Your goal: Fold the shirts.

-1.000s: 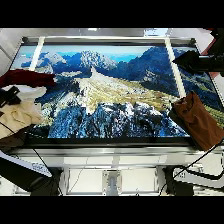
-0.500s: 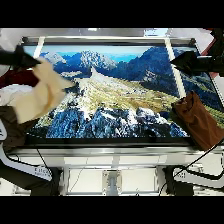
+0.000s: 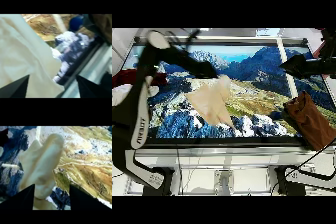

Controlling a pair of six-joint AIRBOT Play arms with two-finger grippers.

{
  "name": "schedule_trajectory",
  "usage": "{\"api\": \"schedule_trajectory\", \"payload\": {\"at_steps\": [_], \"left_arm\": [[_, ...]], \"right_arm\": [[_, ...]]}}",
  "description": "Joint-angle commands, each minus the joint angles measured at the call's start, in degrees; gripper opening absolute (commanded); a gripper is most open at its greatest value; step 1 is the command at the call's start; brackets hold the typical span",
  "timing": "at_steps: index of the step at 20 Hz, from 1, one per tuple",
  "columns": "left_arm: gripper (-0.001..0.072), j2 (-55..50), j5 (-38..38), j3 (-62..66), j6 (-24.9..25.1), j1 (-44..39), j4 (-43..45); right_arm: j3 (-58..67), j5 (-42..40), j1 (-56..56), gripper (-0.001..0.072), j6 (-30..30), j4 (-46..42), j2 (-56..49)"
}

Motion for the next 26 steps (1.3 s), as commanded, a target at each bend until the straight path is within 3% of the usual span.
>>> {"api": "schedule_trajectory", "payload": {"at_steps": [1, 3, 4, 6, 11, 17, 23, 24, 25, 26], "left_arm": [[0.0709, -0.7, 9.6, 1.0, -1.3, -5.8, 19.3], [0.0707, -1.0, 8.9, 1.0, -12.5, -4.1, 37.3], [0.0706, -1.4, 7.0, 0.6, -16.3, -2.6, 42.1], [0.0706, -2.1, 3.8, -1.1, -16.1, 1.3, 42.7], [0.0706, -7.8, 2.2, -3.3, -16.1, 7.8, 34.2], [0.0706, -16.5, 1.9, -3.3, -12.9, 8.4, 31.0], [0.0706, -20.2, 2.4, -3.3, -11.1, 8.4, 31.9], [0.0704, -20.3, 2.9, -3.3, -11.1, 8.4, 31.9], [0.0649, -20.3, 3.4, -3.2, -10.9, 8.4, 31.9], [0.0395, -20.3, 3.5, -3.0, -10.8, 8.4, 31.9]], "right_arm": [[-5.6, 0.0, 7.3, 0.0483, -4.7, -2.4, 0.0], [-11.1, -5.2, 14.3, 0.0483, -5.1, -10.1, -0.3], [-13.7, -7.5, 17.3, 0.0483, -4.7, -14.6, -0.9], [-18.1, -10.3, 20.4, 0.0483, -3.3, -17.1, -2.3], [-24.0, -16.0, 21.5, 0.0483, -3.4, -9.9, -6.6], [-24.5, -26.5, 21.4, 0.0482, -3.8, 0.1, -14.1], [-24.3, -27.0, 21.5, 0.0473, -4.9, 6.6, -18.7], [-24.3, -26.8, 21.5, 0.0346, -6.8, 8.2, -18.9], [-24.3, -26.7, 21.5, 0.0143, -9.7, 10.4, -18.9], [-24.3, -26.7, 21.4, 0.0043, -12.9, 13.9, -18.9]]}}
